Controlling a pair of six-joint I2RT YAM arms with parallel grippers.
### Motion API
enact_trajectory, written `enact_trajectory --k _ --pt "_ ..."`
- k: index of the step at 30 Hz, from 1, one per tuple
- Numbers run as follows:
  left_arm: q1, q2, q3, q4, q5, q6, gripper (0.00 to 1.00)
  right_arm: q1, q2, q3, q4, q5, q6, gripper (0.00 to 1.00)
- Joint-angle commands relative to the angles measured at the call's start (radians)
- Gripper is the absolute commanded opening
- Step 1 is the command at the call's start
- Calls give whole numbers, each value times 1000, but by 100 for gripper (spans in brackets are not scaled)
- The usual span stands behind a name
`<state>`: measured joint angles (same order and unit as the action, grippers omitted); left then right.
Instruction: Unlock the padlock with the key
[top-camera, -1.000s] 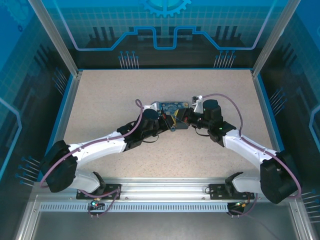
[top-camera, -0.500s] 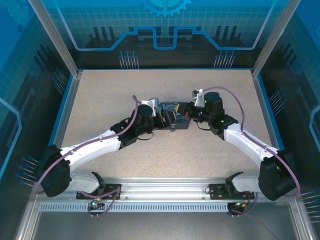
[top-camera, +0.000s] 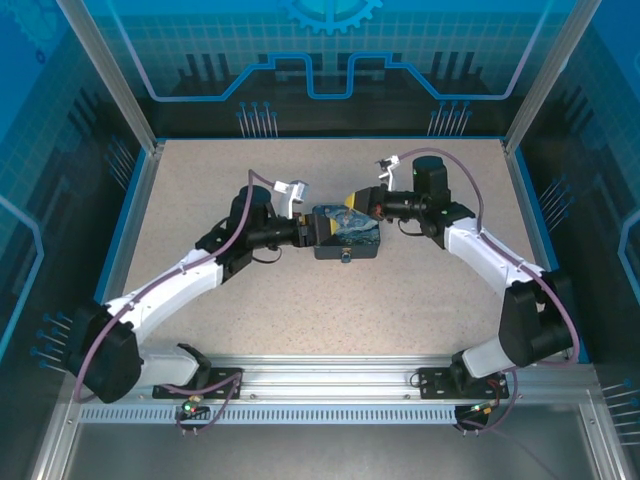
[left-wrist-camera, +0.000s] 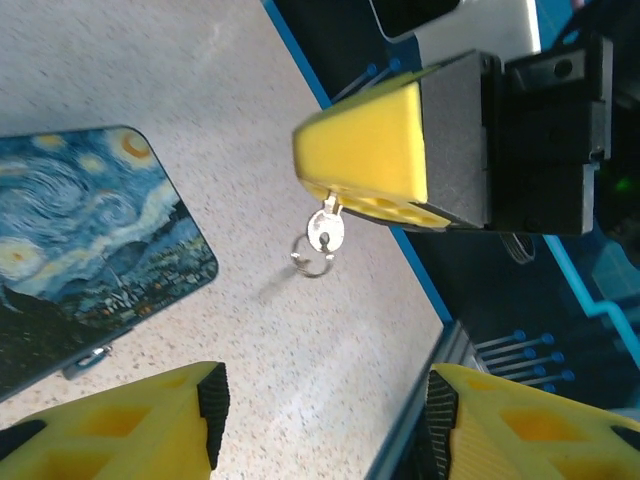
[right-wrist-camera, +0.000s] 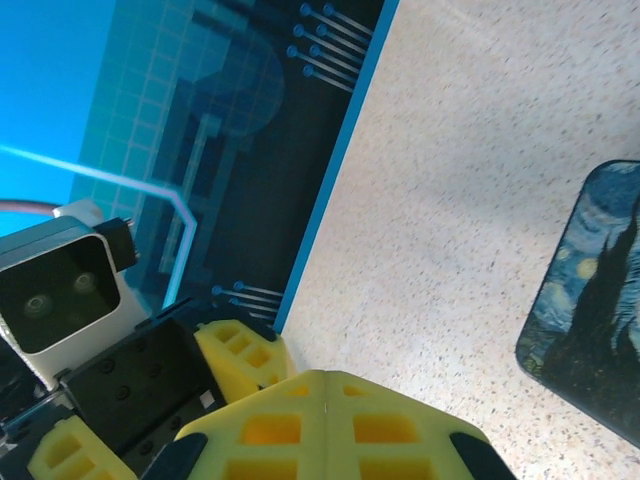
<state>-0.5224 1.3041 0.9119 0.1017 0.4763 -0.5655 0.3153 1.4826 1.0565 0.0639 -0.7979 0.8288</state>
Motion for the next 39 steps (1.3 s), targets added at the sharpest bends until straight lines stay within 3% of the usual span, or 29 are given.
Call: enact_trajectory --k 1,15,31,35,39 --pt "20 34 39 67 131 37 55 13 21 47 11 -100 -32 0" --pt "49 126 53 211 193 -44 43 77 60 85 2 -87 -41 0" --pt "55 142 31 263 215 -75 0 81 74 107 -20 -57 -39 0" --pt "55 137 15 272 205 -86 0 58 36 91 -13 17 -1 46" --pt "55 122 -42 355 146 -151 0 15 -32 24 39 76 85 49"
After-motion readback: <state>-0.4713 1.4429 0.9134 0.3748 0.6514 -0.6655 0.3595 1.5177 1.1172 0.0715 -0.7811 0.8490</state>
